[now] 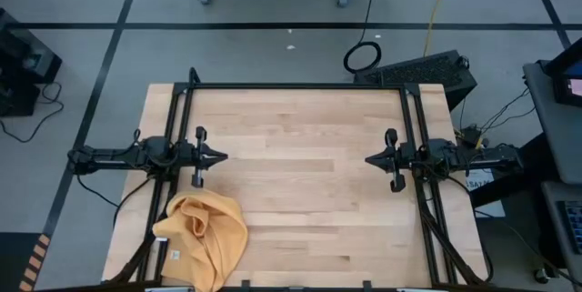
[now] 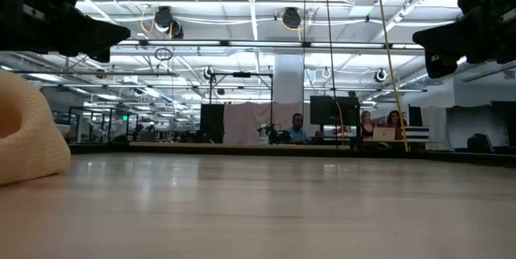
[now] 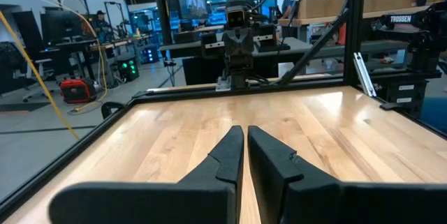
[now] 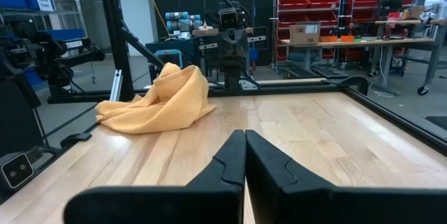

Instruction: Roll towel

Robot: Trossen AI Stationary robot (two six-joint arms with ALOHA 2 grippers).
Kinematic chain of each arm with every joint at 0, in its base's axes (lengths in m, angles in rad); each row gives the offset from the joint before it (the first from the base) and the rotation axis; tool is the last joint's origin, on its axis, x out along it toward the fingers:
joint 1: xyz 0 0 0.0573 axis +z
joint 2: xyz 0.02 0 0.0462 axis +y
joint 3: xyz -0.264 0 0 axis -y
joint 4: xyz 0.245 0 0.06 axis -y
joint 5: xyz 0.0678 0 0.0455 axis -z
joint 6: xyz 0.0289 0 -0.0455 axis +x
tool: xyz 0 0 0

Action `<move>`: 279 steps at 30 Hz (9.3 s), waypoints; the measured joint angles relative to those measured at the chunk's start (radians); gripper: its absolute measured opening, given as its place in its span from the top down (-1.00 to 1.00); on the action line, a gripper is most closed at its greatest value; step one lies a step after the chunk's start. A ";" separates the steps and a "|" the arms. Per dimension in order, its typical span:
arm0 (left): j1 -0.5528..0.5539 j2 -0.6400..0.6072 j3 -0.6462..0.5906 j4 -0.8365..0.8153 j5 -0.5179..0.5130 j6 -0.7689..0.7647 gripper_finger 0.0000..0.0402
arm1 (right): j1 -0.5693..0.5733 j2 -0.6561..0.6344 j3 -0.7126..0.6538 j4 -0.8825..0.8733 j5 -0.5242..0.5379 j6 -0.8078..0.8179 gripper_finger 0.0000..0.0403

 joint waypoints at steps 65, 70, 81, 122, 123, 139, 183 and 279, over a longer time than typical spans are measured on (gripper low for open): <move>-0.001 0.000 0.000 0.004 -0.018 0.001 0.85 | 0.000 0.108 0.261 -0.128 0.020 0.136 1.00; 0.000 0.000 0.000 0.004 -0.040 0.000 0.85 | 0.000 0.232 0.468 -0.230 0.022 0.131 1.00; 0.000 0.000 0.000 0.004 -0.083 -0.001 0.85 | 0.000 0.465 0.715 -0.272 0.023 0.097 1.00; -0.049 0.608 0.762 -0.477 -0.003 -0.258 0.85 | 0.027 1.093 0.715 -0.175 0.023 0.183 1.00; -0.067 0.630 0.762 -0.485 -0.003 -0.282 0.85 | 0.035 1.120 0.715 -0.148 0.023 0.183 1.00; -0.362 0.866 0.710 -0.469 -0.215 -0.503 0.85 | 0.100 1.630 0.745 0.665 -0.024 0.335 1.00; -0.519 1.346 0.782 -0.837 -0.385 -0.565 0.98 | 0.186 1.859 1.109 0.269 -0.056 0.158 1.00; -0.526 1.487 1.367 -0.855 -0.918 -0.090 0.98 | 0.204 1.758 1.108 0.445 0.324 0.098 0.59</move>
